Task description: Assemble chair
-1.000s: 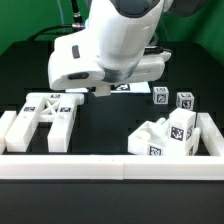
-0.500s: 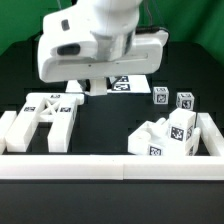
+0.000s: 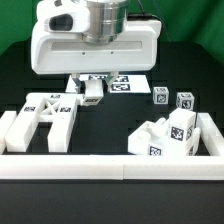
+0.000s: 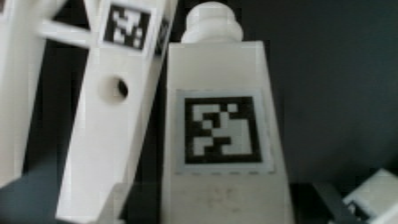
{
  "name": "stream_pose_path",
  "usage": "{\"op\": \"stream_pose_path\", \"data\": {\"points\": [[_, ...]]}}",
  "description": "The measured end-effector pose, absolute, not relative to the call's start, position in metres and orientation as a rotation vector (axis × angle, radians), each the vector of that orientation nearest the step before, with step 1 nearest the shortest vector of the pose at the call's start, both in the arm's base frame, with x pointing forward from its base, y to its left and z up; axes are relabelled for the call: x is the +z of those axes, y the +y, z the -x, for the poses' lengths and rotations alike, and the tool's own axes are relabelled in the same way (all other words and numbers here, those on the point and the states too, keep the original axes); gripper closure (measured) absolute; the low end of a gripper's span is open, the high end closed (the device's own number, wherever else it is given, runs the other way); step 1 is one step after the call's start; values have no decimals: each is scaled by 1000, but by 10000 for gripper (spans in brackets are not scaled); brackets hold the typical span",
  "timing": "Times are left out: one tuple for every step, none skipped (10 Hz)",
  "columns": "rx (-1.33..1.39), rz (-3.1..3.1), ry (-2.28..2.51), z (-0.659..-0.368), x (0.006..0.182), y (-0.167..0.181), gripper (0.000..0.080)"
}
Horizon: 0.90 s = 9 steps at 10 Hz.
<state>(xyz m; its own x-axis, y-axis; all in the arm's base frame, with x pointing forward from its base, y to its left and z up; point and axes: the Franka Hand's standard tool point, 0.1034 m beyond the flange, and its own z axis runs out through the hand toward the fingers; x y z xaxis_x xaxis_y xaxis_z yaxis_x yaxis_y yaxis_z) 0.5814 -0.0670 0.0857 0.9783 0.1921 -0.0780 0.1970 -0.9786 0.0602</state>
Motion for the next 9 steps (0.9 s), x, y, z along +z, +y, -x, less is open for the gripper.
{"op": "stream_pose_path", "data": {"points": [[-41,-3058,290,-584,86,-67,508],[50,-3053,287,-597,92,-65,508],[59,-3058,266,-602,96,-56,508],[53,-3059,234,-611,99,-42,508],[65,-3044,236,-619,105,-26,508],[81,-3027,274,-623,111,-18,508],[74,-3031,267,-621,107,-22,508],[72,-3031,264,-621,107,-23,508],[72,-3031,267,-621,106,-22,508]]}}
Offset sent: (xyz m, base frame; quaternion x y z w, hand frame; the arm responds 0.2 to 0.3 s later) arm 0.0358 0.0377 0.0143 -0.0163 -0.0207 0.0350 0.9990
